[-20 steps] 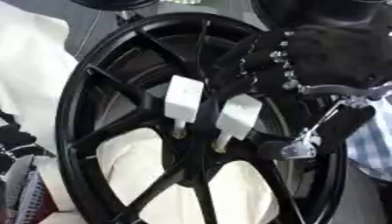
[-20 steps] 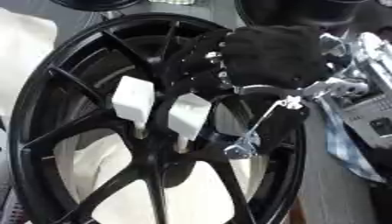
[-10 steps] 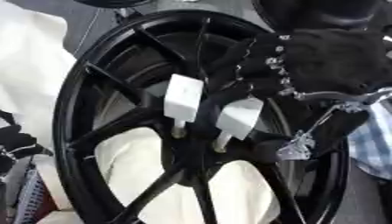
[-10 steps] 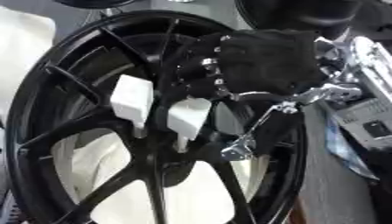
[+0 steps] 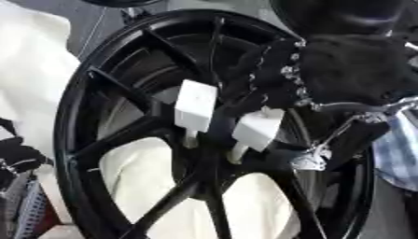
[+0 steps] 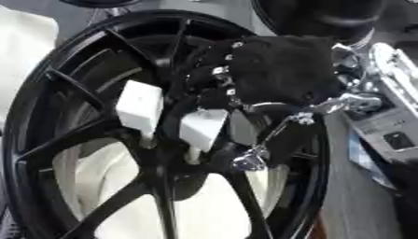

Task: Pull the pin out of the wheel hub.

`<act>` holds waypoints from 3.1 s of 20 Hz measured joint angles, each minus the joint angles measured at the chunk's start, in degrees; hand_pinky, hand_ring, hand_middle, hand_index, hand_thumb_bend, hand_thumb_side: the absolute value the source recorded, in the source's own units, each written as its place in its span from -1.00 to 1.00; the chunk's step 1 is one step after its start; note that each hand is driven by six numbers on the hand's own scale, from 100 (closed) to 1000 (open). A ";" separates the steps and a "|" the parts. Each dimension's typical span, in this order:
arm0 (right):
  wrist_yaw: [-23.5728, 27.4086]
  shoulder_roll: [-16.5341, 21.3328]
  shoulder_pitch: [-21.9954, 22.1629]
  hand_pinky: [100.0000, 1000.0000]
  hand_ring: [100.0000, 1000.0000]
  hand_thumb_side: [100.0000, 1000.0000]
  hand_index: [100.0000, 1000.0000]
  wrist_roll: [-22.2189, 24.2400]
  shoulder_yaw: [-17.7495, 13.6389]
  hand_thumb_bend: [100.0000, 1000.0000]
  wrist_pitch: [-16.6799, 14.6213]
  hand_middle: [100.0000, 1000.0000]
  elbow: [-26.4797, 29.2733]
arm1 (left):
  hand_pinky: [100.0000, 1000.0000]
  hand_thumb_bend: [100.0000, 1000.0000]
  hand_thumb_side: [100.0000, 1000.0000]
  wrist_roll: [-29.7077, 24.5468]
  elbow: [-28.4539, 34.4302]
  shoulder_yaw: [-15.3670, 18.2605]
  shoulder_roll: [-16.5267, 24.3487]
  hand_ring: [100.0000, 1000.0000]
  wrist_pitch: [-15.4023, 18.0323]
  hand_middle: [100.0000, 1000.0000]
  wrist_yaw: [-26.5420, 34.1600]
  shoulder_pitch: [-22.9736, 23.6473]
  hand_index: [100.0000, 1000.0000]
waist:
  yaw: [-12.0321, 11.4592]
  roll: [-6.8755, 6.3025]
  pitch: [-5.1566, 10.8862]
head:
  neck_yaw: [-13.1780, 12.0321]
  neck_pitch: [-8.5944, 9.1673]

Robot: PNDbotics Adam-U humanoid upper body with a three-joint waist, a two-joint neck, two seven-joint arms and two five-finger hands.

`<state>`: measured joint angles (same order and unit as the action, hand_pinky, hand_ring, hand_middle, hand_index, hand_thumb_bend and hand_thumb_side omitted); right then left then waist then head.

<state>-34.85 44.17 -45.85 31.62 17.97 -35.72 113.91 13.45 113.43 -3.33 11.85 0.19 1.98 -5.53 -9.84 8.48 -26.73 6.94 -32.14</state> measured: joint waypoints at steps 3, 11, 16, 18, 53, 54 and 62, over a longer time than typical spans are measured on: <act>-0.37 0.13 0.00 0.76 0.80 0.10 0.68 0.01 -0.28 -0.63 0.00 0.64 0.00 | 0.27 -1.00 0.71 -0.07 0.00 -0.02 -0.36 0.26 -0.07 0.06 -0.01 0.00 0.38 | 0.00 -0.04 -0.08 | 0.20 0.09; -0.95 0.46 0.01 0.75 0.79 0.14 0.68 0.02 -0.36 -0.61 0.02 0.63 0.00 | 0.27 -1.00 0.72 -0.20 0.00 -0.09 -0.37 0.26 -0.13 0.06 -0.03 0.00 0.38 | 0.00 -0.20 -0.47 | 0.69 0.84; -1.85 0.48 0.01 0.75 0.78 0.03 0.65 -0.49 -0.50 -0.73 -0.49 0.61 0.00 | 0.27 -1.00 0.72 -0.39 0.00 -0.37 -0.39 0.26 -0.24 0.06 -0.03 -0.02 0.38 | -0.16 -0.20 -0.69 | 1.05 1.09; -1.86 0.48 0.01 0.75 0.77 0.00 0.63 -0.56 -0.49 -0.80 -0.56 0.59 0.00 | 0.28 -1.00 0.72 -0.52 0.00 -0.37 -0.39 0.26 -0.27 0.06 -0.03 -0.03 0.38 | -0.28 -0.20 -0.71 | 1.20 1.09; 5.58 0.99 0.23 0.61 0.53 -0.56 -0.21 -1.85 -0.56 -1.00 -1.81 -0.15 0.14 | 0.29 -0.98 0.73 -1.40 0.00 -0.69 -0.86 0.27 -1.18 0.08 0.03 -0.13 0.39 | -1.53 1.09 -0.64 | 1.82 1.09; 5.79 0.99 0.23 0.60 0.52 -0.56 -0.22 -1.89 -0.63 -1.00 -1.83 -0.16 0.14 | 0.29 -0.98 0.73 -1.39 0.00 -0.69 -0.87 0.27 -1.19 0.08 0.05 -0.13 0.39 | -1.61 1.14 -0.59 | 1.83 1.08; 8.29 1.03 -0.05 0.58 0.49 -0.59 -0.30 -1.83 -2.16 -1.00 -1.72 -0.20 0.13 | 0.30 -0.98 0.73 -1.37 0.00 -0.69 -0.88 0.27 -1.32 0.08 0.48 -0.12 0.39 | -2.00 1.38 0.25 | 2.09 0.99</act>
<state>-26.55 45.21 -45.89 29.79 15.80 -37.45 114.04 12.08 113.43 -4.02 10.97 -1.13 2.46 -5.65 -11.85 9.86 -26.48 9.04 -31.14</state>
